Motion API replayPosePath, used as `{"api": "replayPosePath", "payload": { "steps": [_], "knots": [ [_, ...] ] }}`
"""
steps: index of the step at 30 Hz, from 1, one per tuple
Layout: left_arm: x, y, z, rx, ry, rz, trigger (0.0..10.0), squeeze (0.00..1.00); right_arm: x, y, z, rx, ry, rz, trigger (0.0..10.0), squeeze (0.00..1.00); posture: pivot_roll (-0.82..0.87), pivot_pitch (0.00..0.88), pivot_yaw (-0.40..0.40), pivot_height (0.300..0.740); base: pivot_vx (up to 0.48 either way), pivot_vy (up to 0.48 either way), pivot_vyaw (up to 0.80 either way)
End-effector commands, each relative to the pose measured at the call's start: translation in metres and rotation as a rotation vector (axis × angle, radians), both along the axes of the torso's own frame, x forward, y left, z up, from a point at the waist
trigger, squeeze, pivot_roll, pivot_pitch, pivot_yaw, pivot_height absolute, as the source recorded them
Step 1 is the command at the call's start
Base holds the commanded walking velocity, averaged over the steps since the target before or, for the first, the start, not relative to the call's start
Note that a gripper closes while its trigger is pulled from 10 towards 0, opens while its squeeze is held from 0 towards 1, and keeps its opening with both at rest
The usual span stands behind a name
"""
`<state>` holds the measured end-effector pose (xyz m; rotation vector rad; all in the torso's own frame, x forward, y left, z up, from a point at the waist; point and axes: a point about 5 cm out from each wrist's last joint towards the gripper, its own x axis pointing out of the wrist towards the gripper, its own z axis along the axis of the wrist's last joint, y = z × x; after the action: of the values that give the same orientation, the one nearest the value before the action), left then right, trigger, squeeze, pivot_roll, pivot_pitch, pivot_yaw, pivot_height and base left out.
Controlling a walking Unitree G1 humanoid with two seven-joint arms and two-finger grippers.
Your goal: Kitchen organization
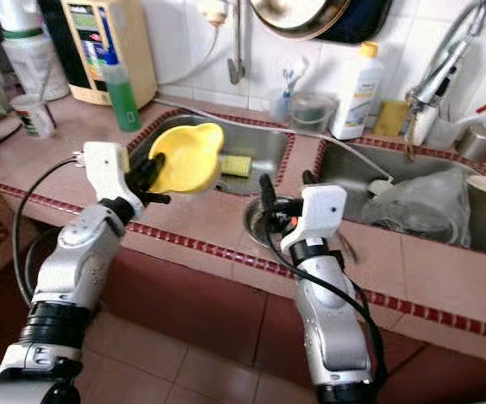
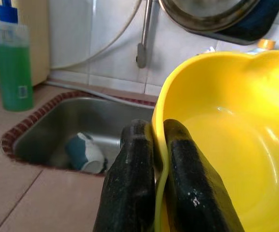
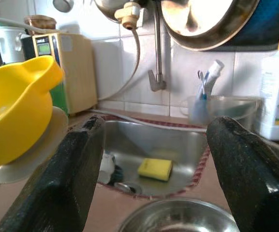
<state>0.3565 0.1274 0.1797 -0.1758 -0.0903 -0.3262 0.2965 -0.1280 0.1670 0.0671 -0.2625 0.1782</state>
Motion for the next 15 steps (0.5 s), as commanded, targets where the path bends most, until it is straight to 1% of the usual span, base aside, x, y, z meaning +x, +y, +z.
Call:
{"api": "replayPosePath", "payload": {
  "steps": [1,4,6,10,15],
  "knots": [
    [-0.0012,-0.0070,0.0033,0.008,-0.013,-0.028,10.0,0.00,0.0001,-0.0044,0.0021,0.006,-0.004,-0.012,10.0,0.00,-0.06,0.000,0.027,0.740,0.000,0.274,0.00],
    [-0.0014,-0.0066,0.0040,0.015,-0.023,-0.017,10.0,0.00,0.0002,-0.0042,0.0015,0.005,0.001,-0.012,10.0,0.00,-0.06,0.000,0.027,0.740,0.000,0.000,0.00],
    [-0.0017,-0.0079,0.0037,0.035,-0.028,-0.018,10.0,0.00,0.0002,-0.0045,0.0012,0.005,0.005,-0.013,10.0,0.00,-0.06,0.000,0.027,0.740,0.000,0.000,0.00],
    [-0.0029,-0.0100,0.0008,0.040,-0.008,-0.036,10.0,0.00,0.0008,-0.0037,0.0007,0.008,0.011,-0.011,10.0,0.00,-0.06,0.000,0.027,0.740,0.000,0.000,-0.80],
    [-0.0036,-0.0100,0.0023,0.038,-0.010,-0.035,10.0,0.00,0.0015,-0.0040,0.0008,0.012,0.014,-0.012,10.0,0.00,-0.06,0.000,0.025,0.740,0.000,0.000,-0.78]
  ]
}}
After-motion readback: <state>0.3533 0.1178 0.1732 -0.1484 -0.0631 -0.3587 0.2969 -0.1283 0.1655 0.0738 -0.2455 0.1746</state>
